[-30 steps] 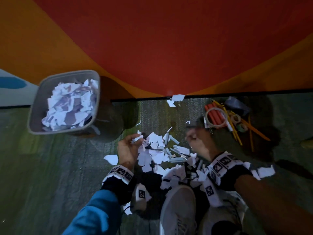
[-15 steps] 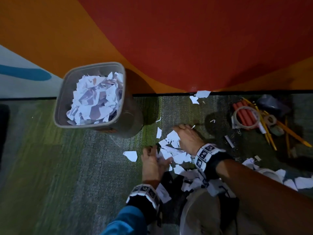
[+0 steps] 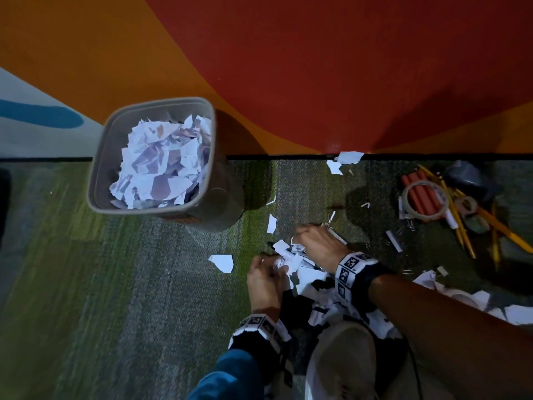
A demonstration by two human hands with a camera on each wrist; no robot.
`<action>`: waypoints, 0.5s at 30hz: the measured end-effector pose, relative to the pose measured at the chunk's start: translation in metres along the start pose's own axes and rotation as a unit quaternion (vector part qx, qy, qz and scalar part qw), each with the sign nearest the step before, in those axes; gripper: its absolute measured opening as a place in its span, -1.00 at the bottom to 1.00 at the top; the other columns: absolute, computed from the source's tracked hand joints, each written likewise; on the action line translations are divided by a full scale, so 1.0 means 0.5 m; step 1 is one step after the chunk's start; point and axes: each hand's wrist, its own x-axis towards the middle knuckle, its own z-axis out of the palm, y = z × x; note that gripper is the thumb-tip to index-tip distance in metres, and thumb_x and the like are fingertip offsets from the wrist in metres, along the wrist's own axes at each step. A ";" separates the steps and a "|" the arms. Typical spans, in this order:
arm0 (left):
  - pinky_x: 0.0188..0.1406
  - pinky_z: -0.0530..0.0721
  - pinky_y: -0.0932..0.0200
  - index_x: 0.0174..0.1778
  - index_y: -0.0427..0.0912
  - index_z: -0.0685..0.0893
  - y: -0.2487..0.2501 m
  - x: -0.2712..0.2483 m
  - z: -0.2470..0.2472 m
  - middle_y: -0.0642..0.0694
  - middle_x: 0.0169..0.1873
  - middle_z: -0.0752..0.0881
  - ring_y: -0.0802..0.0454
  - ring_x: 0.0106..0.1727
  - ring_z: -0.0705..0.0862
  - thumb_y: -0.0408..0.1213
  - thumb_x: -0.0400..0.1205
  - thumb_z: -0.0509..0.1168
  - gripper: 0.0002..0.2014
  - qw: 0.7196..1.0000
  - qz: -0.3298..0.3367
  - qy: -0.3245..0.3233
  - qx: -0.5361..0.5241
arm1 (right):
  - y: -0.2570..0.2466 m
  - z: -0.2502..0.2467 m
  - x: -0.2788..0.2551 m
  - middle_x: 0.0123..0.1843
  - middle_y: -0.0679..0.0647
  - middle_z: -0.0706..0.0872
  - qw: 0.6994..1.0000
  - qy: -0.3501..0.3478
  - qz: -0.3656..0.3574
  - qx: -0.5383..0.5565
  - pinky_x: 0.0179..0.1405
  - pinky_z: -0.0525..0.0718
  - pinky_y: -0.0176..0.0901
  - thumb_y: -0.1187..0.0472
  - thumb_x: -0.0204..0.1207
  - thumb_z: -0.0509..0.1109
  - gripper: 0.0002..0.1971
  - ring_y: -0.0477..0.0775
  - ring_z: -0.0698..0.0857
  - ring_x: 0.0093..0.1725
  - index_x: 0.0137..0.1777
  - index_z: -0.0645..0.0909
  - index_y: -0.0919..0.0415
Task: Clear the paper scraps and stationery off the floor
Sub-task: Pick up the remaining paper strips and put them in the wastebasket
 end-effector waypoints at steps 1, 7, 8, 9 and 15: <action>-0.17 0.67 0.34 -0.03 -0.27 0.83 0.010 0.003 -0.008 -0.07 -0.11 0.72 0.08 -0.18 0.67 -0.51 0.47 0.53 -0.81 1.000 -0.017 -0.012 -0.013 | 0.001 0.003 0.000 0.16 0.14 0.70 0.999 0.011 0.028 0.041 0.16 0.62 -0.01 0.64 0.34 0.20 -0.48 0.21 0.68 0.21 0.17 0.75 0.23; 0.03 0.72 0.11 -0.25 0.04 0.63 0.058 0.004 -0.080 0.07 -0.35 0.66 0.05 -0.23 0.62 -0.37 0.57 0.48 -0.78 0.986 -0.134 -0.067 -0.073 | 0.014 -0.040 -0.020 0.13 0.18 0.82 0.920 0.129 0.245 0.277 -0.03 0.56 -0.43 0.30 0.39 0.65 -0.76 0.11 0.78 0.10 0.05 0.82 0.28; 0.10 0.71 0.01 -0.29 0.02 0.60 0.079 0.001 -0.099 0.05 -0.37 0.64 0.03 -0.24 0.61 -0.41 0.56 0.48 -0.74 0.979 -0.153 -0.055 -0.124 | 0.013 -0.062 -0.030 0.08 0.18 0.83 0.907 0.154 0.241 0.310 -0.12 0.59 -0.43 0.29 0.34 0.68 -0.76 0.11 0.80 0.05 0.01 0.83 0.29; 0.11 0.71 0.03 -0.28 -0.05 0.61 0.097 -0.002 -0.119 0.03 -0.38 0.64 0.01 -0.23 0.61 -0.45 0.55 0.49 -0.75 0.971 -0.168 -0.043 -0.163 | 0.008 -0.088 -0.041 0.04 0.17 0.84 0.899 0.164 0.229 0.335 -0.20 0.60 -0.45 0.28 0.32 0.69 -0.76 0.09 0.80 -0.01 -0.02 0.83 0.31; -0.34 0.65 0.35 -0.07 -0.27 0.76 0.263 -0.038 -0.296 -0.03 -0.28 0.86 0.12 -0.28 0.79 -0.40 0.57 0.49 -0.93 0.952 -0.060 -0.038 -0.297 | -0.093 -0.267 -0.067 -0.18 0.01 0.80 0.893 0.169 0.184 0.373 -0.27 0.69 -0.26 0.23 0.35 0.69 -0.75 -0.22 0.70 -0.41 -0.01 0.81 0.29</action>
